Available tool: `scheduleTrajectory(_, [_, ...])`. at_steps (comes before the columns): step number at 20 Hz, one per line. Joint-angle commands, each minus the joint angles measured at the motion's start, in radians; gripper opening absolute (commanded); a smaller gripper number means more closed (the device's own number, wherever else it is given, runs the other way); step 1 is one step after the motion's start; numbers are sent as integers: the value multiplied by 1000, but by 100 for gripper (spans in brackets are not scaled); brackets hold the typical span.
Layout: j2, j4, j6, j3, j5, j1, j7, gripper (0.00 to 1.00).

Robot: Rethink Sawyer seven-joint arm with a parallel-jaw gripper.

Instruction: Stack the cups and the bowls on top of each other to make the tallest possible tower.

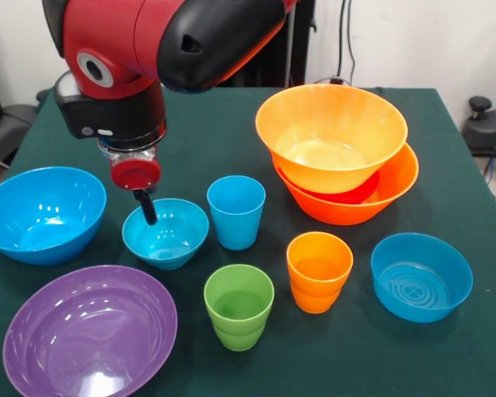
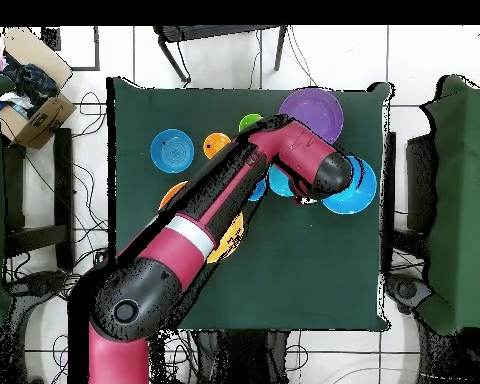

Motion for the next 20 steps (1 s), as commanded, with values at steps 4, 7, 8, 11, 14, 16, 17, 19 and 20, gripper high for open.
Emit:
scheduleTrajectory(4, [64, 42, 140, 166, 37, -12, -223, 100])
scheduleTrajectory(7, [74, 38, 142, 167, 38, -13, -214, 100])
scheduleTrajectory(8, [76, 38, 141, 167, 39, -14, -214, 100])
scheduleTrajectory(11, [82, 34, 144, 168, 40, -16, -213, 100])
scheduleTrajectory(14, [85, 34, 148, 171, 44, -16, -222, 100])
scheduleTrajectory(16, [83, 35, 162, 179, 52, -17, -238, 100])
scheduleTrajectory(17, [78, 37, 169, 187, 60, -17, -252, 100])
scheduleTrajectory(19, [74, 40, 175, 200, 68, -18, -273, 100])
scheduleTrajectory(20, [77, 37, 178, 204, 70, -19, -269, 100])
